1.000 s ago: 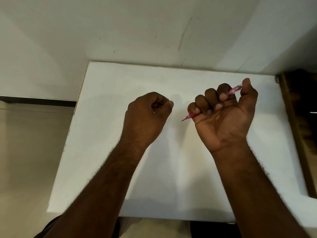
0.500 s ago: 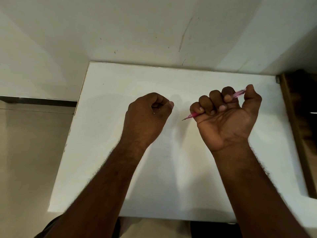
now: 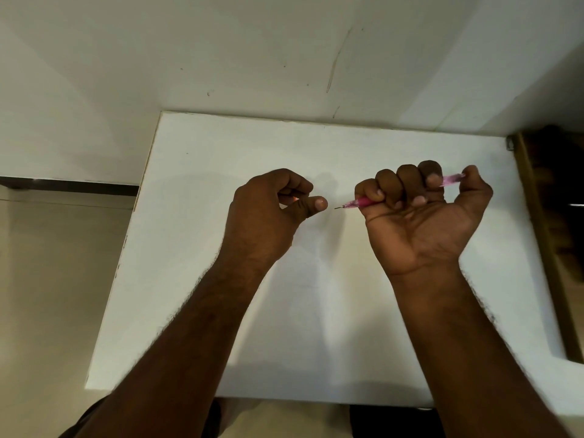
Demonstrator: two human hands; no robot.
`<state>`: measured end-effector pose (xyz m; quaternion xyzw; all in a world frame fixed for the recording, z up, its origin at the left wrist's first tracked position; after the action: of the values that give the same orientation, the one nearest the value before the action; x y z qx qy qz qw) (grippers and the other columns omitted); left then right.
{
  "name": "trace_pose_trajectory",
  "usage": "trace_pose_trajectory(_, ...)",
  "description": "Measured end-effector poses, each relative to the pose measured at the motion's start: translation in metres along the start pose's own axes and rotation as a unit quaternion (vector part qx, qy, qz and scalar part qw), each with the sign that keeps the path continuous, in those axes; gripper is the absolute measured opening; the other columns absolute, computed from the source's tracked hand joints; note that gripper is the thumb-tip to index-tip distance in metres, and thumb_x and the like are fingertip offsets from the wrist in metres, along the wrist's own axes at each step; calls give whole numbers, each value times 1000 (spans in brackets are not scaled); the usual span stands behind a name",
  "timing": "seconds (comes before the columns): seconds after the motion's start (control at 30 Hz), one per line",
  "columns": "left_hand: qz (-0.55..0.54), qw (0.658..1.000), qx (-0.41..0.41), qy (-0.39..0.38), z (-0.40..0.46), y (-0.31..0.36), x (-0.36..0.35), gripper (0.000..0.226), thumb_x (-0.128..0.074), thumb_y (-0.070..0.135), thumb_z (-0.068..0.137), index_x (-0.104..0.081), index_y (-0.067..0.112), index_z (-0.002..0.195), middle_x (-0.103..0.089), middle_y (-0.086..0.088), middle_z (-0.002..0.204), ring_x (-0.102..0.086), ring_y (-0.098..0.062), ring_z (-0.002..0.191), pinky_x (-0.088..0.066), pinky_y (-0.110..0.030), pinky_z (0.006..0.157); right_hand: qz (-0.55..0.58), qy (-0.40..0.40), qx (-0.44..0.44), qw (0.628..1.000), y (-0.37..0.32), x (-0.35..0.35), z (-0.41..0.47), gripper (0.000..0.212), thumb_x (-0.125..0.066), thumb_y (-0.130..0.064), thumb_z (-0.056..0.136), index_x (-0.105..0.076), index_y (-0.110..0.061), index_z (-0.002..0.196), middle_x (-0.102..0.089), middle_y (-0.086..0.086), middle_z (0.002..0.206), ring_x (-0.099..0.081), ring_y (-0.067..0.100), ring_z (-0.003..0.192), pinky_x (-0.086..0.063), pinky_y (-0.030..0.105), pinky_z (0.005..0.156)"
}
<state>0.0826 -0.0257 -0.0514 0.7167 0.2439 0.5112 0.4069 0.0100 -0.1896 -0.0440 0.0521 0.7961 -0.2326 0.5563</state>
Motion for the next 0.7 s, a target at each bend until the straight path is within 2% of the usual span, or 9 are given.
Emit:
trace_pose_trajectory(0.43, 4, 1000, -6, -5, 0, 1, 0, 31, -82, 44, 74, -74, 25, 98, -73, 14, 90, -66, -4, 88, -40, -9, 68, 16, -6, 4, 1000, 0, -2, -1, 50, -33, -53, 96, -43, -15, 65, -29, -1, 52, -25, 17, 51, -32, 30, 59)
trace_pose_trajectory(0.6, 3, 1000, -9, -1, 0, 1, 0, 34, -83, 48, 71, -74, 27, 96, -72, 17, 89, -66, -2, 86, -38, -3, 64, 6, -2, 6, 1000, 1, -3, -1, 50, -32, -53, 96, -41, -15, 65, -29, -1, 52, -24, 18, 51, -31, 30, 59)
trace_pose_trajectory(0.7, 5, 1000, -13, 4, 0, 1, 0, 35, -83, 49, 69, -74, 27, 95, -72, 17, 89, -66, -3, 85, -40, -6, 66, -1, -2, 6, 1000, 1, -3, -2, 50, -32, -53, 96, -40, -15, 65, -28, -1, 52, -24, 18, 51, -31, 30, 59)
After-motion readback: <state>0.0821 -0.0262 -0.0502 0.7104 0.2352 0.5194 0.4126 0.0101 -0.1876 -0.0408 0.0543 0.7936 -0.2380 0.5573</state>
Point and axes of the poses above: each hand's wrist, its own z-axis towards the middle knuckle, its own x-axis out of the back of the hand, y = z × x, the point moved 3 cm from there along z, towards the middle knuckle
